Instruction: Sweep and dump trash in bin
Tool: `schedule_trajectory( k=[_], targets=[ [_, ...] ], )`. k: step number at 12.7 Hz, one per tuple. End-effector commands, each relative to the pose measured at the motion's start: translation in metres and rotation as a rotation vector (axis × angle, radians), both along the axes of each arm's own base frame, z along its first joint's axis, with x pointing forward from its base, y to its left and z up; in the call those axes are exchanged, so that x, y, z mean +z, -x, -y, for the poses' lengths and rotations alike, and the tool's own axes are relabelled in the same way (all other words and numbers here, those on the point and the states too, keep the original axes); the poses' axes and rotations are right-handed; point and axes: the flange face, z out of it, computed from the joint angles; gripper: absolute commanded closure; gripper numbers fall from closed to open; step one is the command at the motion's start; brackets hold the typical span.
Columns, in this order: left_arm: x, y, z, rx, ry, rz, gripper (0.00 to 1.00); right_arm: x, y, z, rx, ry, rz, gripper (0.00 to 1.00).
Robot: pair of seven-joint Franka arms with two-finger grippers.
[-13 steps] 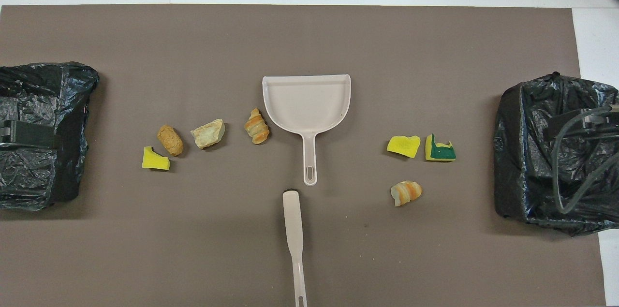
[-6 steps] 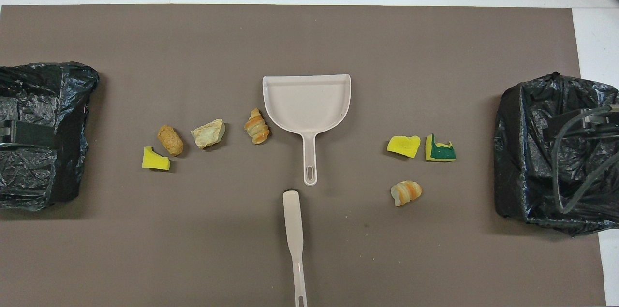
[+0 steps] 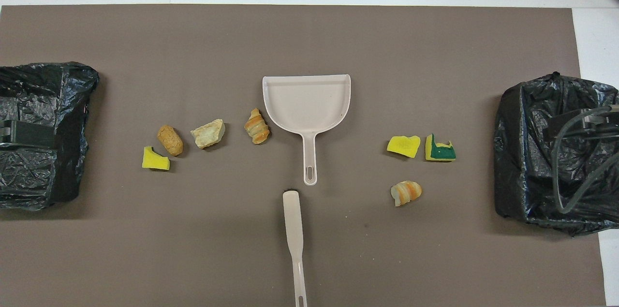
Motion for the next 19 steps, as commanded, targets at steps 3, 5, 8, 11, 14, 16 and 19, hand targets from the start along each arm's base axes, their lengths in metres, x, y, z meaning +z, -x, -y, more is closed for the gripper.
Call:
schedule_trajectory(
  k=[3, 5, 8, 11, 14, 16, 19],
  targets=[
    [0.003, 0.001, -0.001, 0.010, 0.011, -0.011, 0.00, 0.000, 0.005, -0.004, -0.014, -0.019, 0.004, 0.00],
    [0.003, 0.001, -0.001, 0.010, 0.011, -0.011, 0.00, -0.001, 0.005, -0.005, -0.011, -0.019, 0.002, 0.00],
    [0.003, 0.001, -0.001, 0.010, 0.011, -0.011, 0.00, -0.001, 0.005, -0.006, -0.009, -0.019, 0.002, 0.00],
    [0.003, 0.001, -0.001, 0.010, 0.011, -0.011, 0.00, -0.001, 0.005, -0.006, -0.009, -0.019, 0.002, 0.00],
    [0.003, 0.001, -0.001, 0.010, 0.011, -0.011, 0.00, -0.002, 0.005, -0.007, -0.006, -0.019, 0.002, 0.00],
    [0.003, 0.001, -0.001, 0.010, 0.011, -0.011, 0.00, -0.001, 0.005, -0.007, -0.006, -0.017, 0.004, 0.00],
    [0.003, 0.001, -0.001, 0.010, 0.011, -0.011, 0.00, -0.004, 0.000, -0.016, 0.015, -0.014, 0.054, 0.00]
  ],
)
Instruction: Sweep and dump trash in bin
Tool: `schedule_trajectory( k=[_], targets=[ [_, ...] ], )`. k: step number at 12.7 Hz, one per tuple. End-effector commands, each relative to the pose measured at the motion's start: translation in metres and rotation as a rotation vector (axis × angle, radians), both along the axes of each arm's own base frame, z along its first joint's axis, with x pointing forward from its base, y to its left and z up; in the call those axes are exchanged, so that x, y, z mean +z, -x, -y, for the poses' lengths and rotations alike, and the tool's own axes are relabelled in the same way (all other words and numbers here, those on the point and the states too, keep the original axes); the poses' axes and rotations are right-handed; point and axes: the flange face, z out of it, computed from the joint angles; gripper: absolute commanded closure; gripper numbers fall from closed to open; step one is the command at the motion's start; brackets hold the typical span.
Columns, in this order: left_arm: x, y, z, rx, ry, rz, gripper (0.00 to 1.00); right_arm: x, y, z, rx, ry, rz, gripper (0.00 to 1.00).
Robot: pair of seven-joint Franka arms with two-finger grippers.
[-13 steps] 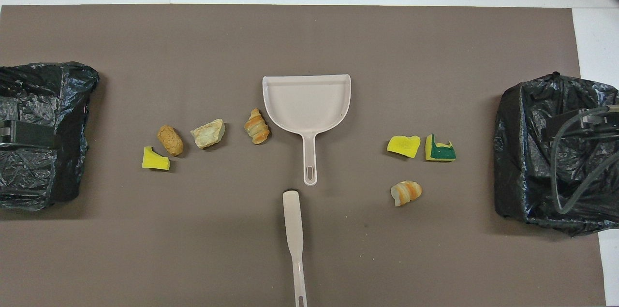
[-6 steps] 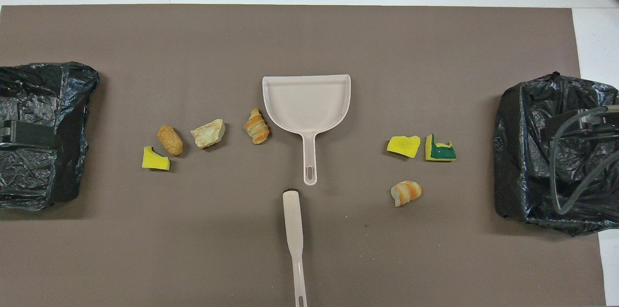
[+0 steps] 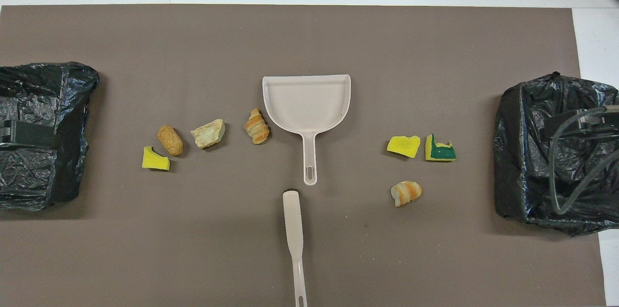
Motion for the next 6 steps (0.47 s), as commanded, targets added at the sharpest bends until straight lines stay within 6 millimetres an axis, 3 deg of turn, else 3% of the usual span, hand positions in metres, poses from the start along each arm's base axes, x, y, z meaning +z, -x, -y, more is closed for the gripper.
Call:
schedule_trajectory(
  k=[1, 6],
  targets=[
    [0.003, 0.001, -0.002, 0.011, 0.011, -0.011, 0.00, -0.008, 0.000, -0.014, 0.020, -0.015, 0.068, 0.00],
    [0.003, 0.001, -0.001, 0.010, 0.011, -0.011, 0.00, -0.037, -0.008, -0.059, 0.201, -0.017, 0.100, 0.00]
  ],
)
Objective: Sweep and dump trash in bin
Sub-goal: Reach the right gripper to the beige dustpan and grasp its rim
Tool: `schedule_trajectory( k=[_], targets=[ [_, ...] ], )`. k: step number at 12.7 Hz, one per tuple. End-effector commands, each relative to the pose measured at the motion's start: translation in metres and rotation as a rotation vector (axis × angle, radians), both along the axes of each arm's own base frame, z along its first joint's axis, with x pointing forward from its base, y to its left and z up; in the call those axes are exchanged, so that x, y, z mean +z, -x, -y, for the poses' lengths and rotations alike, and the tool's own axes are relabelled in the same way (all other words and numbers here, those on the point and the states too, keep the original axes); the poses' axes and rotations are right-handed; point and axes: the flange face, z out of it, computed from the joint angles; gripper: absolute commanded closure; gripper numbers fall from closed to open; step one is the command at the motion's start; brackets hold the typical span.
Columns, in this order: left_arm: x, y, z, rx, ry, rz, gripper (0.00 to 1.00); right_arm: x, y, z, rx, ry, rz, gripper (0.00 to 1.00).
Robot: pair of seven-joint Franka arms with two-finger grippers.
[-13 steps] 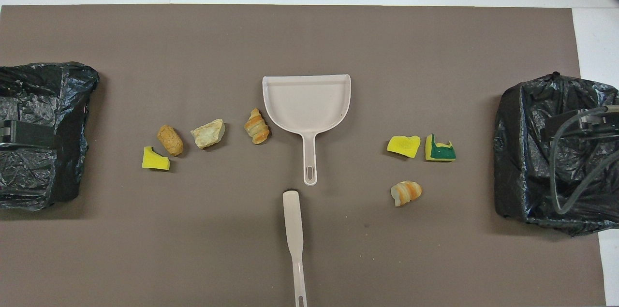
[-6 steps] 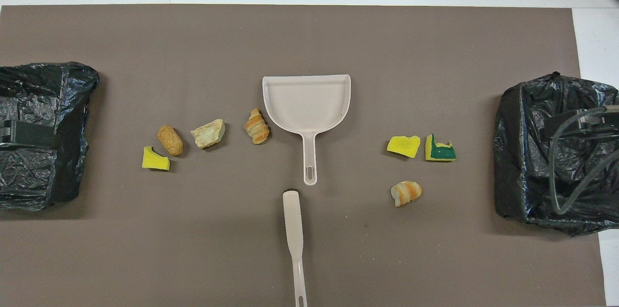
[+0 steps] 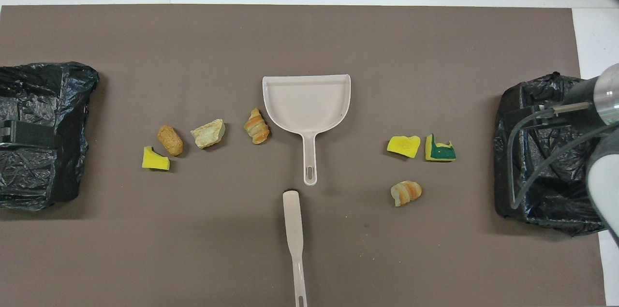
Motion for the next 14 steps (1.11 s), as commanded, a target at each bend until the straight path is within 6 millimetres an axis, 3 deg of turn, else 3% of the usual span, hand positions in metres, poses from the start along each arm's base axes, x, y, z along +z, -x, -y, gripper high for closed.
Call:
schedule_trajectory(
  k=[1, 6, 9, 11, 14],
  targets=[
    [0.003, 0.001, -0.001, 0.010, 0.011, -0.011, 0.00, -0.013, 0.006, -0.014, 0.068, -0.016, 0.010, 0.00],
    [0.003, 0.001, -0.002, 0.011, 0.011, -0.011, 0.00, -0.038, -0.002, -0.049, 0.124, -0.020, 0.016, 0.00],
    [0.003, 0.001, -0.001, 0.010, 0.011, -0.011, 0.00, -0.053, -0.003, -0.092, 0.162, -0.038, 0.002, 0.00],
    [0.003, 0.001, -0.001, 0.010, 0.011, -0.011, 0.00, -0.063, -0.006, -0.130, 0.120, -0.069, 0.029, 0.00],
    [0.003, 0.001, -0.002, 0.011, 0.011, -0.011, 0.00, -0.081, -0.003, -0.206, -0.012, -0.092, 0.069, 0.00]
  ],
)
